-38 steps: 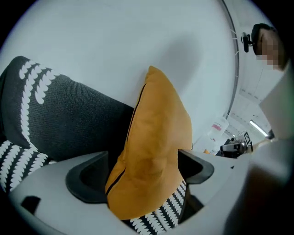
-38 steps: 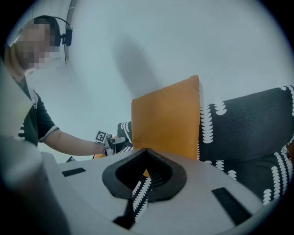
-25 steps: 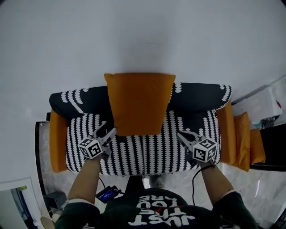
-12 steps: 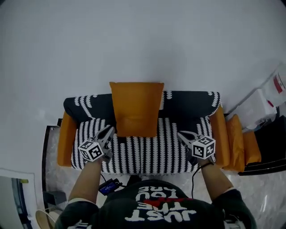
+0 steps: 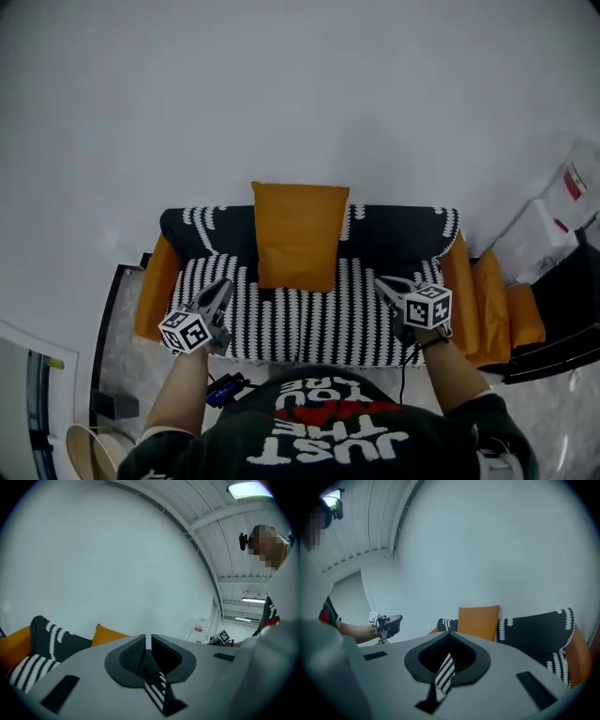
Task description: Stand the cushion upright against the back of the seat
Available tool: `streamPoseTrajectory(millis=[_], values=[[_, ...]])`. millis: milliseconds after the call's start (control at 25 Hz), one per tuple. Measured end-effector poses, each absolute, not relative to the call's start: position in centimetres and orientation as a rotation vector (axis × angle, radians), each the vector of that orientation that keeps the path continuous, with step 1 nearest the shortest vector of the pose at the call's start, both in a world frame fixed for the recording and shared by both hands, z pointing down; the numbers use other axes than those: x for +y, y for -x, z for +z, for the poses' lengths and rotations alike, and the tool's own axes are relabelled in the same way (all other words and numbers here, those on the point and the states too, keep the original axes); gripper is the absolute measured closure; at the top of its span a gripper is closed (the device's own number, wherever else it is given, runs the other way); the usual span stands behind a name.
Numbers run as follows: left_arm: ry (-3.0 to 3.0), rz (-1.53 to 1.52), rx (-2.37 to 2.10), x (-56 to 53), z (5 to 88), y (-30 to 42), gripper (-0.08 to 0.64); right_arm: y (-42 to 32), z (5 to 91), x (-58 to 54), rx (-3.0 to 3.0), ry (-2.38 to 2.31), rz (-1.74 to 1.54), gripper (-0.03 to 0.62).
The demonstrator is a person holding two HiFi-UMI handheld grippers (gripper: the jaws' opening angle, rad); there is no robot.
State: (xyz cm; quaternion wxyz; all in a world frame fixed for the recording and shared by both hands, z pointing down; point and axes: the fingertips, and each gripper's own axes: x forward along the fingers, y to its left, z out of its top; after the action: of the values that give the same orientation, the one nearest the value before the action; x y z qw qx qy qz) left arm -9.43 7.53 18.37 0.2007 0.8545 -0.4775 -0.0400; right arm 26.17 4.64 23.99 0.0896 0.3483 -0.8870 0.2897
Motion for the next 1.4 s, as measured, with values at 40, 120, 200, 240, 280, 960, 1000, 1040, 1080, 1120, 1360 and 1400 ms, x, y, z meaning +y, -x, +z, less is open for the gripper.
streamPoseTrajectory(millis=[40, 120, 200, 240, 280, 960, 1000, 1040, 1080, 1120, 1360, 1400], values=[[-2.391, -0.127, -1.345, 8.1, 17.8, 9.9, 0.512, -25.9, 23.5, 5.0, -2.642, -1.031, 0.846, 0.568], [-2.402, -0.157, -1.357, 9.2, 16.6, 10.7, 0.512, -25.2, 22.6, 5.7, -2.646, -1.020, 0.817, 0.568], [-2.415, -0.183, -1.359, 10.1, 15.6, 11.4, 0.512, -24.7, 21.7, 6.2, -2.648, -1.022, 0.798, 0.568], [-2.421, -0.194, -1.356, 10.6, 15.2, 11.8, 0.512, -24.3, 21.3, 6.4, -2.648, -1.027, 0.789, 0.568], [-2.429, -0.203, -1.351, 11.0, 14.8, 12.2, 0.512, -23.9, 20.9, 6.6, -2.649, -1.034, 0.780, 0.568], [-2.529, -0.155, -1.013, 13.6, 14.4, 21.1, 0.549, -10.1, 19.3, 11.7, -2.590, -1.300, 0.782, 0.568], [-2.527, -0.150, -1.014, 13.6, 14.6, 20.8, 0.549, -9.9, 19.1, 11.8, -2.590, -1.291, 0.766, 0.568], [-2.523, -0.150, -1.014, 13.5, 14.7, 20.5, 0.549, -9.9, 18.9, 11.9, -2.592, -1.285, 0.754, 0.568], [-2.516, -0.152, -1.012, 13.6, 14.7, 20.2, 0.549, -10.1, 18.8, 12.0, -2.593, -1.285, 0.749, 0.568], [-2.509, -0.154, -1.009, 13.7, 14.9, 19.8, 0.549, -10.4, 18.7, 12.1, -2.592, -1.288, 0.749, 0.568], [-2.493, -0.169, -1.005, 14.2, 15.1, 17.9, 0.549, -12.4, 18.3, 11.6, -2.584, -1.305, 0.743, 0.568], [-2.492, -0.173, -1.006, 14.2, 15.0, 17.8, 0.549, -12.6, 18.3, 11.5, -2.584, -1.303, 0.746, 0.568]])
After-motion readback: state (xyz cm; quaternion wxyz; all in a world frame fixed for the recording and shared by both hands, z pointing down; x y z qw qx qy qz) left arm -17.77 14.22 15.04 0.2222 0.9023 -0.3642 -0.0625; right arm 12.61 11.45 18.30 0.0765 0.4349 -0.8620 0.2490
